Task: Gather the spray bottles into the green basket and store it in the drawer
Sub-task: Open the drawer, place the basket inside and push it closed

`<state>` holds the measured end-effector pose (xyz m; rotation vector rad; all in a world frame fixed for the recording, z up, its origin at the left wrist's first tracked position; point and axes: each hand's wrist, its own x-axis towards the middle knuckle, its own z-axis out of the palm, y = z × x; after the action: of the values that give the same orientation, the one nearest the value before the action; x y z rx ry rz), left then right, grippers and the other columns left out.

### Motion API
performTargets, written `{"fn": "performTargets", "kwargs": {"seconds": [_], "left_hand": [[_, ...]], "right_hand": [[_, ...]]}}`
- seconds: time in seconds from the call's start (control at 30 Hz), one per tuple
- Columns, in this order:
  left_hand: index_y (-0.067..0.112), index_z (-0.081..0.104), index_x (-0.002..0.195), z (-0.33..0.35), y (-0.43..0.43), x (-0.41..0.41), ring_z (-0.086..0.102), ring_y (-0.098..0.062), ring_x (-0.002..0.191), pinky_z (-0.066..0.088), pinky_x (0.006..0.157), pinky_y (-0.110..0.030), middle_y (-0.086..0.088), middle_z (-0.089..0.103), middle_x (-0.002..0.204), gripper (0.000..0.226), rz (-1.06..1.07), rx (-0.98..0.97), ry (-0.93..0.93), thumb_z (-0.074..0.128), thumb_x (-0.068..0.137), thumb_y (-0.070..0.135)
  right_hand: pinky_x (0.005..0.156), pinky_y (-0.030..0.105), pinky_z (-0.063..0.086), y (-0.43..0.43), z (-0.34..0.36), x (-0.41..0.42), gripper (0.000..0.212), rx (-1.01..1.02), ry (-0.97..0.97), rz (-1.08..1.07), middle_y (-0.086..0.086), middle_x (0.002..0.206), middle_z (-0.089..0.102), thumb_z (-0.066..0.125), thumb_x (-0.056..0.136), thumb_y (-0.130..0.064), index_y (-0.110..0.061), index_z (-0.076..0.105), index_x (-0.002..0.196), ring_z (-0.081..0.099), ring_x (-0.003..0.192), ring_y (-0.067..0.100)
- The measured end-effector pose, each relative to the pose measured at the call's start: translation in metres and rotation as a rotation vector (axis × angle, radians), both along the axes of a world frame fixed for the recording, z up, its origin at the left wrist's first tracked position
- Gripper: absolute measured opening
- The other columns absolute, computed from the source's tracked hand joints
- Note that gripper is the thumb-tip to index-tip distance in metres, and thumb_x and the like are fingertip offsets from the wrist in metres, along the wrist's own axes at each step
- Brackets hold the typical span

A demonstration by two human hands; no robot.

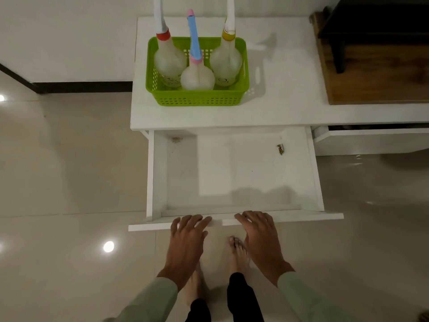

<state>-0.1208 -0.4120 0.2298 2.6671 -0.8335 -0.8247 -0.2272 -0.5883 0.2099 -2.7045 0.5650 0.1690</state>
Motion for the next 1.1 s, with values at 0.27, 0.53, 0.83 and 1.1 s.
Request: {"fn": "performTargets", "kwargs": {"seconds": [0.27, 0.53, 0.83, 1.1], "left_hand": [[0.023, 0.07, 0.118, -0.003, -0.007, 0.001, 0.064, -0.026, 0.111, 0.049, 0.1, -0.048, 0.0, 0.072, 0.115, 0.044, 0.057, -0.011, -0.051, 0.072, 0.081, -0.002], [0.025, 0.058, 0.134, -0.007, -0.007, 0.002, 0.05, -0.022, 0.129, 0.034, 0.114, -0.041, 0.002, 0.061, 0.134, 0.042, 0.029, 0.011, 0.003, 0.06, 0.095, 0.012], [0.025, 0.057, 0.135, 0.001, -0.007, 0.003, 0.051, -0.016, 0.128, 0.034, 0.114, -0.033, 0.005, 0.06, 0.135, 0.034, 0.099, -0.024, 0.054, 0.047, 0.102, 0.023], [0.02, 0.059, 0.133, 0.034, -0.04, 0.09, 0.06, -0.021, 0.12, 0.047, 0.104, -0.036, -0.002, 0.063, 0.133, 0.036, 0.273, -0.256, -0.048, 0.056, 0.098, 0.026]], "right_hand": [[0.083, 0.041, 0.054, -0.008, 0.009, 0.006, 0.059, 0.001, 0.067, 0.089, -0.001, 0.1, 0.071, 0.031, 0.067, -0.018, -0.018, 0.074, 0.108, 0.067, 0.091, 0.026], [0.076, 0.04, 0.057, -0.01, 0.014, 0.009, 0.043, -0.021, 0.132, 0.12, 0.0, 0.096, 0.073, 0.046, 0.074, -0.017, -0.017, 0.077, 0.104, 0.069, 0.085, 0.024], [0.08, 0.037, 0.053, -0.019, 0.014, 0.013, 0.036, 0.064, 0.19, 0.138, -0.005, 0.104, 0.074, 0.057, 0.08, -0.016, -0.022, 0.075, 0.111, 0.069, 0.093, 0.021], [0.095, 0.033, 0.052, -0.071, 0.054, 0.103, 0.037, 0.294, -0.126, -0.192, -0.009, 0.125, 0.067, 0.063, 0.094, -0.029, -0.025, 0.063, 0.131, 0.063, 0.112, 0.014]]}}
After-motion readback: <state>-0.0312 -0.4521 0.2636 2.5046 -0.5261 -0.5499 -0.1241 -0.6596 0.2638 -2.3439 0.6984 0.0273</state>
